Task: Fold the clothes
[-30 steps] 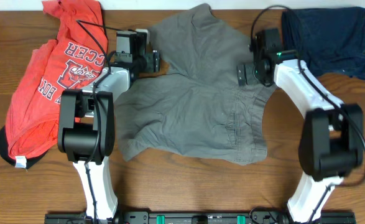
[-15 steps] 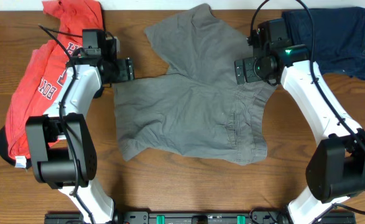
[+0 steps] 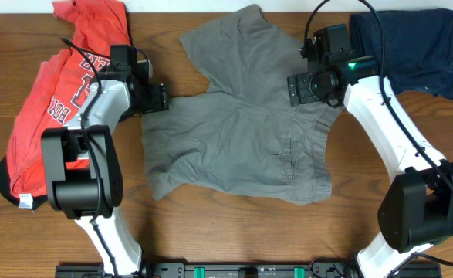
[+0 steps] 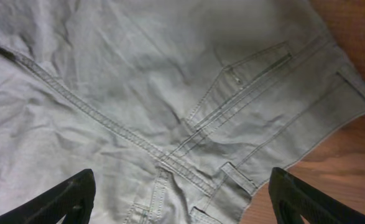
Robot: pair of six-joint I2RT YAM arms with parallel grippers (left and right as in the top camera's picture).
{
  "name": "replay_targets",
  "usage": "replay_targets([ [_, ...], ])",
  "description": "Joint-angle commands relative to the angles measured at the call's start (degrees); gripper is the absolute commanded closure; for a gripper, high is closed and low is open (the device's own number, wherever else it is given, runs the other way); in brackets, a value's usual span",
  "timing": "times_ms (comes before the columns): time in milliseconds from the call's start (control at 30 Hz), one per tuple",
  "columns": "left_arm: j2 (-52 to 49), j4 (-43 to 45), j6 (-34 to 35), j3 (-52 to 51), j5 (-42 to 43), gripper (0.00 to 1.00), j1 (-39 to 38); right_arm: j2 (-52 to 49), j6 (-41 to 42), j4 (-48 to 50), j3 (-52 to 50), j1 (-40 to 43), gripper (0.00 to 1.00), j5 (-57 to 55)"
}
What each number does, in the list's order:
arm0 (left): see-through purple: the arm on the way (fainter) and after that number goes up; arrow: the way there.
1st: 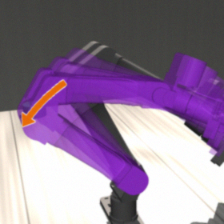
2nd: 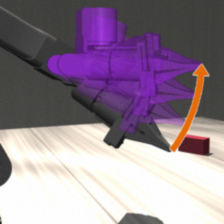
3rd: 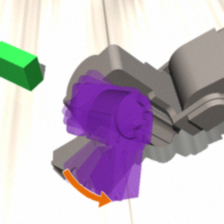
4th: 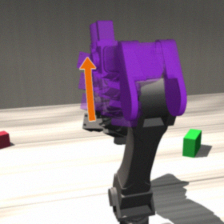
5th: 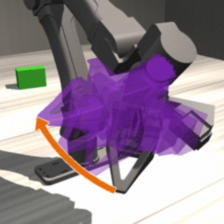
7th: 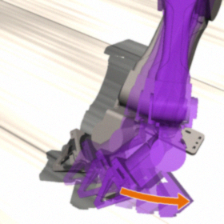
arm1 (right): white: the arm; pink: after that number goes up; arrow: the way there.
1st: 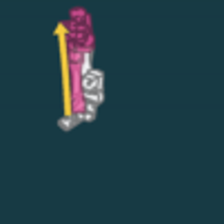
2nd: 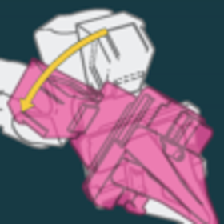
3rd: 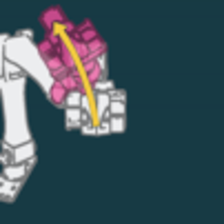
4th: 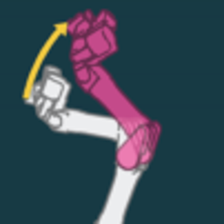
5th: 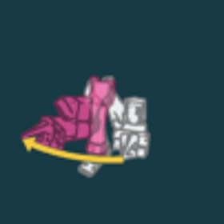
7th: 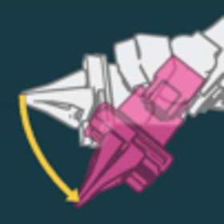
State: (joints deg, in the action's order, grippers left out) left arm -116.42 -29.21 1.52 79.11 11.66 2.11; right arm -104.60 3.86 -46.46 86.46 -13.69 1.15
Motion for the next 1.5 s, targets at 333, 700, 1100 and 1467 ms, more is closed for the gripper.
replay_targets([
  [333,-1.9,1.6,-0.4,-0.3,-0.8,0.8,0.2,-0.1,0.4,0.0,0.0,-0.6,0.16,0.8],
  [700,-0.6,4.9,-0.4,2.0,-2.3,0.94,0.2,-0.1,0.3,0.0,0.0,-0.6,0.2,0.8],
  [1100,2.4,10.4,-6.9,4.1,-11.7,0.7,0.2,-0.2,0.4,1.8,0.0,-0.6,0.25,0.9],
  [1467,11.0,0.2,-6.7,4.1,-11.7,0.07,0.1,-0.2,3.4,-10.1,-0.7,-4.2,0.46,17.7],
])
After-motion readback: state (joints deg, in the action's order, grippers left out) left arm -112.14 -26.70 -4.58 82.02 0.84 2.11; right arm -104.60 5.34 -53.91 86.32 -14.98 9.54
